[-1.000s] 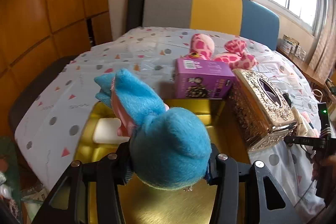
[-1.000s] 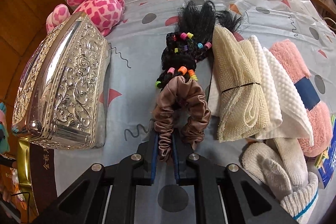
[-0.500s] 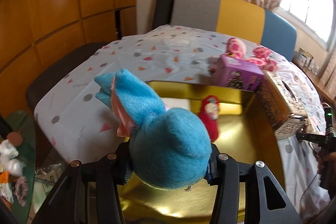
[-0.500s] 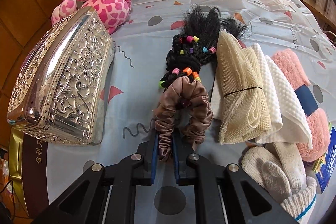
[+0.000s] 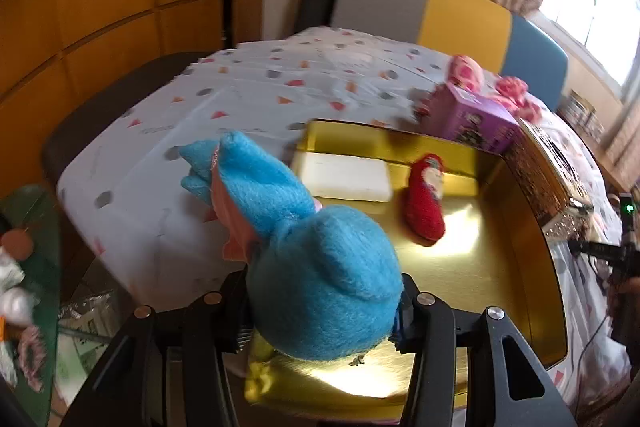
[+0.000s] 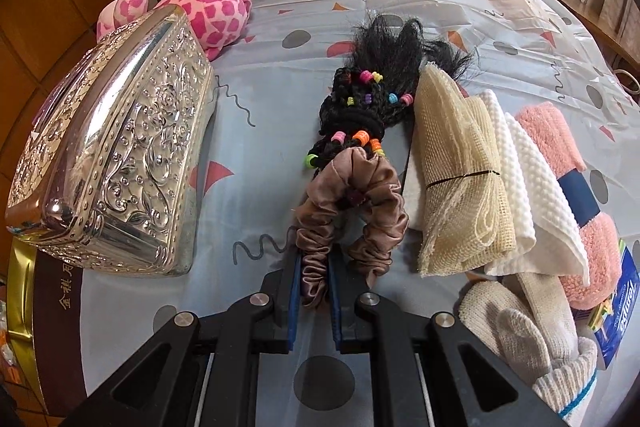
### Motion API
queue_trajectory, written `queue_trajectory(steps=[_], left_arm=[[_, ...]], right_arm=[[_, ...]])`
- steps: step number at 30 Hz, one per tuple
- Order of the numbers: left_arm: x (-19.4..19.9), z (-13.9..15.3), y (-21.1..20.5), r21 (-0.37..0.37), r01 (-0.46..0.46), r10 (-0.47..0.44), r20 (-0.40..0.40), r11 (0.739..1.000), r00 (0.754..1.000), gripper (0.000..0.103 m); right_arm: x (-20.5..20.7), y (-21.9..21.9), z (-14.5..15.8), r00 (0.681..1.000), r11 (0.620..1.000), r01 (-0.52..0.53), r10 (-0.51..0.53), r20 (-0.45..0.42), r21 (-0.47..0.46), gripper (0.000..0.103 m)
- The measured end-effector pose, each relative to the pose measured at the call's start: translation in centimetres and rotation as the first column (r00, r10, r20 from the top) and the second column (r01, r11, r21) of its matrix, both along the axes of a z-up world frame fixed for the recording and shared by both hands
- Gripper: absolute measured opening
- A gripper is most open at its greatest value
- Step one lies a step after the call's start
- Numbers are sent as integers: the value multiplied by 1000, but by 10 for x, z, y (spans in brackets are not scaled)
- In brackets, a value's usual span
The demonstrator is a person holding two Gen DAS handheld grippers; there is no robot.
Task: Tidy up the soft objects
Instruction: 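Carry the blue plush toy into the gold tray and release it with the left gripper, then lift the brown scrunchie with the right gripper and carry it over the gold tray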
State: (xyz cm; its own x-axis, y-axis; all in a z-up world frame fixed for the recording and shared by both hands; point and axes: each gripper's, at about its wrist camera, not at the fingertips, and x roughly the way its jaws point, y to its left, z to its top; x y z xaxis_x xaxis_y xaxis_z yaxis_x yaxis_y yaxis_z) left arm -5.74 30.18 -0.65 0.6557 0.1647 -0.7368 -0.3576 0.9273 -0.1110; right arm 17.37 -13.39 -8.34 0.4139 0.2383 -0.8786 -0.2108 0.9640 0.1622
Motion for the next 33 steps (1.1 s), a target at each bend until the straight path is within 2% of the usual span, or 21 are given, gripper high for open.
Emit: queue_trajectory(steps=[4, 8, 13, 15, 16, 19, 22, 26, 33], left_arm=[[24, -6, -14, 6, 61, -60, -16, 998, 998, 52], [53, -15, -21, 39, 108, -105, -61, 993, 993, 59], [70, -30, -17, 71, 74, -65, -113, 995, 991, 67], [67, -30, -16, 70, 59, -52, -107, 996, 993, 81], [64, -28, -16, 71, 51, -44, -94, 996, 995, 83], [56, -23, -17, 94, 19, -12, -71, 995, 997, 84], [48, -21, -16, 90, -20, 28, -78, 996, 997, 85], [33, -14, -19, 79, -49, 53, -50, 996, 997, 89], [17, -8, -28, 78, -49, 51, -24, 996, 998, 90]], right_arm=[[1, 2, 1, 1000, 1000, 0, 0, -1, 1, 10], [1, 0, 1, 1000, 1000, -1, 1, -1, 1, 10], [0, -2, 0, 1000, 1000, 4, -4, 1, -1, 10], [1, -1, 0, 1000, 1000, 4, -4, 2, -9, 10], [1, 0, 0, 1000, 1000, 4, -4, 3, -13, 10], [3, 2, 1, 1000, 1000, 11, -11, 4, -21, 10], [3, 6, 2, 1000, 999, 16, -15, 4, -38, 10], [8, 8, 4, 999, 998, 39, -39, -17, -42, 10], [19, 14, 10, 997, 997, 61, -63, -43, -41, 11]])
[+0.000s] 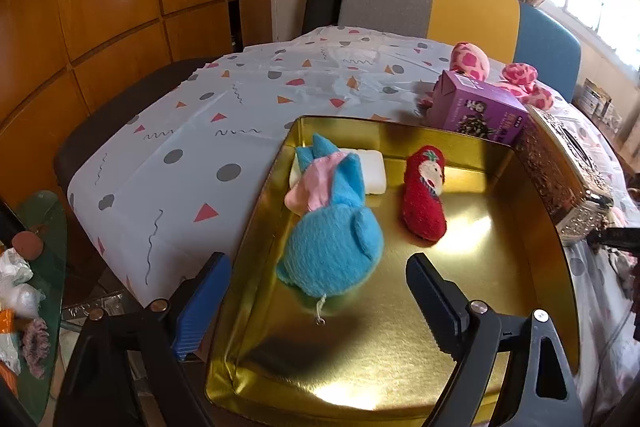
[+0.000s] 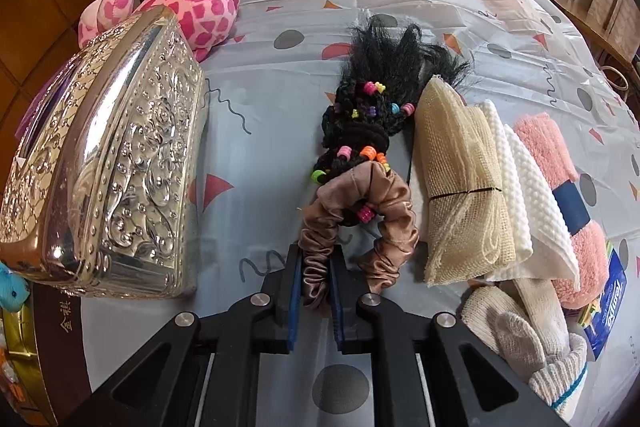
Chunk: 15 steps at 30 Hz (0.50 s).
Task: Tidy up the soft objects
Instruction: 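Lift the brown scrunchie with the right gripper and carry it over the gold tray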
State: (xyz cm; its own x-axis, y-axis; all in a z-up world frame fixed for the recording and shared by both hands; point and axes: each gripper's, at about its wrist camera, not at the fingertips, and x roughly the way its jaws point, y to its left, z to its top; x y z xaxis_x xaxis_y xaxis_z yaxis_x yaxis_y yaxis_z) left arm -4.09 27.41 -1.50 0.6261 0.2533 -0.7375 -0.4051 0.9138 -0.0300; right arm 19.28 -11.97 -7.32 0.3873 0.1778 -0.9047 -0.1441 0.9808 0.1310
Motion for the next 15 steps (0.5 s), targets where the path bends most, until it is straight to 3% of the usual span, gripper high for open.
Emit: queue_trajectory(steps=[5, 15], left_arm=[[-5, 0, 0, -26, -5, 5, 10, 1000, 1000, 90], [-12, 3, 3, -58, -8, 10, 32, 998, 999, 90]], right_arm=[[5, 5, 15, 1000, 999, -1, 1, 14, 32, 11], [21, 14, 73, 993, 999, -1, -6, 122, 54, 11]])
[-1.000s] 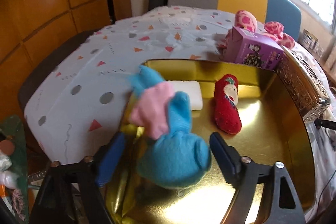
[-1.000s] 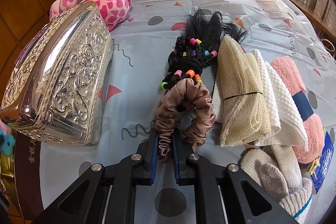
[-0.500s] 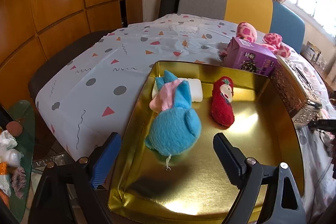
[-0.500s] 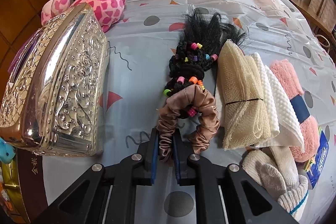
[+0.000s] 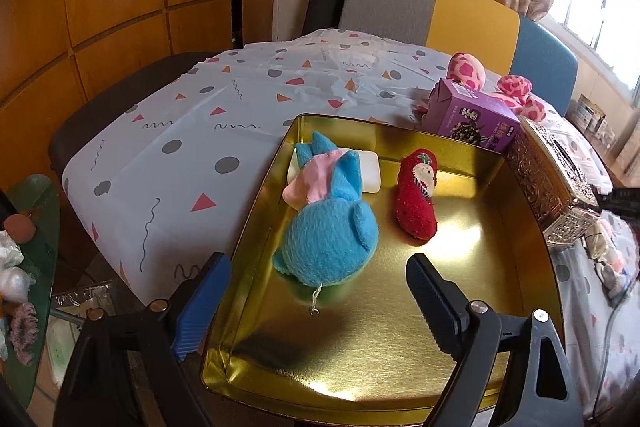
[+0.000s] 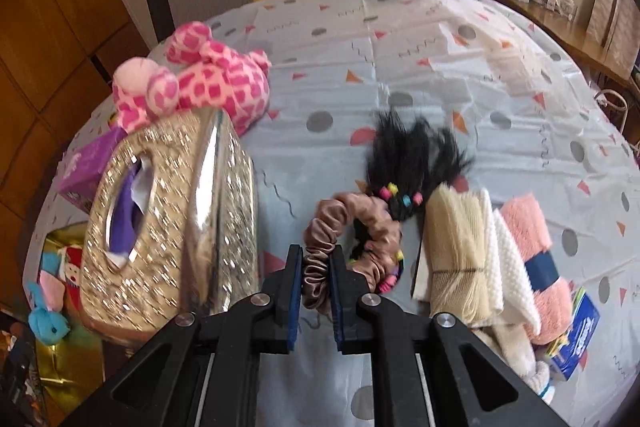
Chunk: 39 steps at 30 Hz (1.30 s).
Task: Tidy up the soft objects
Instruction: 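Lift the brown scrunchie with the right gripper and carry it over the gold tray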
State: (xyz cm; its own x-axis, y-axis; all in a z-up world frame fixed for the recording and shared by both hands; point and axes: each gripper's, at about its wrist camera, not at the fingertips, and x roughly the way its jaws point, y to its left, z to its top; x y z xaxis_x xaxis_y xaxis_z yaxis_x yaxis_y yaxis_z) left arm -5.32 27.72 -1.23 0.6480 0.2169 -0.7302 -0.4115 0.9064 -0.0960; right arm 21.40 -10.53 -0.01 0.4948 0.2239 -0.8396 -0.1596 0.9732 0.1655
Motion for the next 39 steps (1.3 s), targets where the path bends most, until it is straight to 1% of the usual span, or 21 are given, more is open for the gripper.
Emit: queue_trajectory(steps=[7, 11, 14, 18, 21, 26, 33, 39], left_arm=[[-5, 3, 4, -14, -13, 13, 15, 1000, 1000, 92], [-8, 5, 8, -25, -16, 17, 26, 1000, 1000, 92], [-7, 7, 8, -24, -18, 19, 30, 1000, 999, 92], [-7, 8, 5, -23, -12, 13, 32, 1000, 999, 92], [-9, 9, 2, -8, -6, 6, 30, 1000, 1000, 94], [-11, 10, 2, -2, -13, 13, 26, 1000, 1000, 95], [-14, 10, 3, 3, -16, 16, 19, 1000, 1000, 96], [-17, 9, 3, 0, -19, 19, 13, 1000, 1000, 96]], right_arm=[[13, 20, 27, 998, 999, -12, 14, 55, -43, 11], [17, 15, 33, 998, 1000, 10, -9, 54, -20, 10], [13, 14, 37, 999, 1000, -6, 5, 52, 13, 10], [14, 27, 43, 997, 1000, -25, 24, 71, 13, 10], [15, 41, 48, 995, 999, -44, 43, 90, 8, 10], [14, 69, 56, 988, 996, -93, 91, 124, 9, 10], [5, 117, 67, 964, 979, -204, 202, 173, -4, 10], [-11, 152, 65, 941, 955, -296, 293, 172, -5, 10]])
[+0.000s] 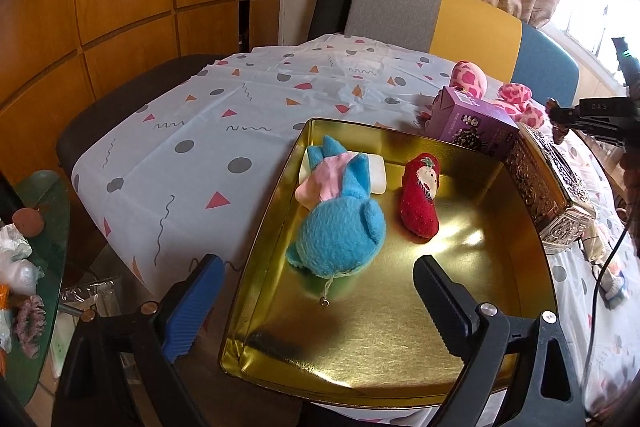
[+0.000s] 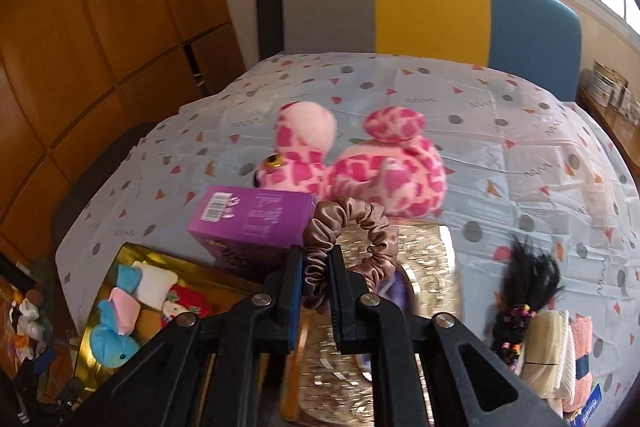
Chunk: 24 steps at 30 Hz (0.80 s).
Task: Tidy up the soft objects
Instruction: 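Lift the brown scrunchie with the right gripper and carry it over the gold tray, then lower the brown scrunchie into the tray and open the right gripper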
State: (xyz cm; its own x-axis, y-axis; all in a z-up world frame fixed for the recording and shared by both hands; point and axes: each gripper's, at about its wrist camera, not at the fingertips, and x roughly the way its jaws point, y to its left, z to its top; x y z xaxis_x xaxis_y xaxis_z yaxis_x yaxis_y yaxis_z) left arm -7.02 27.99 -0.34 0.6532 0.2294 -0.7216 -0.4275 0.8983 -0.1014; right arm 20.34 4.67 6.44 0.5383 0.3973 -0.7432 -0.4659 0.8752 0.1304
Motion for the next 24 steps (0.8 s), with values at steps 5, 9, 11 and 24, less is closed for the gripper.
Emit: queue_trajectory(steps=[5, 9, 11, 24], left_arm=[[-1, 0, 0, -4, -1, 1, 1, 1000, 1000, 96], [-1, 0, 0, -6, -1, 1, 0, 1000, 1000, 97], [-2, 0, -1, -5, 0, 0, -3, 1000, 1000, 97], [-9, -1, -2, -6, -6, 6, -4, 1000, 1000, 99]], right_arm=[[-18, 26, -5, 997, 997, -80, 80, -8, -4, 10], [-33, 45, -15, 991, 991, -135, 135, -23, -17, 10], [-38, 52, -22, 988, 988, -151, 150, -39, -20, 11], [-65, 82, -72, 967, 978, -206, 198, -162, -33, 11]])
